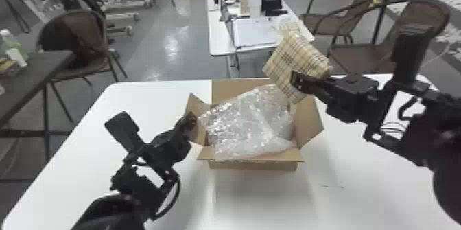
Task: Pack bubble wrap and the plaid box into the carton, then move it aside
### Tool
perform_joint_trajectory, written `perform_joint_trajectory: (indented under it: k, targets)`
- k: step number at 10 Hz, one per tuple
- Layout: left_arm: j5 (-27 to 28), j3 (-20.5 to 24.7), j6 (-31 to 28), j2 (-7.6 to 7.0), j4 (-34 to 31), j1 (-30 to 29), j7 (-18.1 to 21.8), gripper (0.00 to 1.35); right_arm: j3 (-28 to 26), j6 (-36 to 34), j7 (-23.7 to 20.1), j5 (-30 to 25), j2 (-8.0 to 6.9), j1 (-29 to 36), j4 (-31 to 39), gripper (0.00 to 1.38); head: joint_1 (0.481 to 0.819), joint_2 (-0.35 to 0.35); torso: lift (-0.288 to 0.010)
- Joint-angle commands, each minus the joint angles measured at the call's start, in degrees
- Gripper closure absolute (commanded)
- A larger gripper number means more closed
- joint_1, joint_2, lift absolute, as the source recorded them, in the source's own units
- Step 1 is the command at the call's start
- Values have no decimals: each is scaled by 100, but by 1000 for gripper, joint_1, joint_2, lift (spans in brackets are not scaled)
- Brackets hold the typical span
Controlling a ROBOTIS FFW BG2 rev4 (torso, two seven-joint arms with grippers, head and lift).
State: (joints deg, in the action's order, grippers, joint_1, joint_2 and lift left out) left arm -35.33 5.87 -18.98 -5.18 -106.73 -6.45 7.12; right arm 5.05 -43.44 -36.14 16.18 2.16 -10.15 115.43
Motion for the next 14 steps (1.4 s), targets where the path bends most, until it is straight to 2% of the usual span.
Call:
perform_joint_trajectory:
  k: [1, 3, 4, 5, 6, 7, 9, 10, 12, 13, 14]
  targets:
    - [-9, -68, 0, -9, 47, 65, 0, 1205, 251, -112, -271, 280, -22, -392, -680, 1009, 600, 203, -166]
    - [-27, -86, 18, -18, 73, 92, 0, 1205, 303, -596, -288, 8, -172, -436, -680, 1009, 604, 231, -166]
    - [-27, -86, 18, -18, 73, 92, 0, 1205, 338, -886, -367, -168, -163, -471, -803, 999, 609, 239, -166]
    - [-27, -103, 26, -18, 73, 101, 0, 1205, 391, -938, -385, -370, -163, -480, -891, 746, 620, 241, -166]
    - [-35, -112, 26, -18, 73, 109, 0, 1205, 418, -938, -394, -432, -181, -480, -891, 372, 632, 240, -166]
    - [-27, -112, 26, -18, 82, 118, 0, 1205, 426, -930, -438, -414, -189, -497, -882, 183, 637, 239, -166]
    - [-35, -112, 44, -18, 100, 118, 0, 1205, 444, -604, -534, -317, -189, -480, -908, 174, 637, 243, -166]
    - [-35, -103, 61, -27, 100, 109, 0, 1205, 374, 46, -534, -291, -189, -374, -917, 174, 634, 245, -166]
    - [-35, -59, 79, -27, 91, 83, 0, 1205, -206, 503, -534, -1082, -163, 215, -469, 176, 616, 233, -166]
    - [-35, -24, 105, -27, 73, 48, 0, 1205, -584, 995, -534, -1240, -163, 672, -398, 176, 620, 202, -166]
    - [-35, 11, 132, -27, 73, 13, 0, 1205, -997, 1083, -526, -1328, -163, 1146, -346, 174, 626, 182, -166]
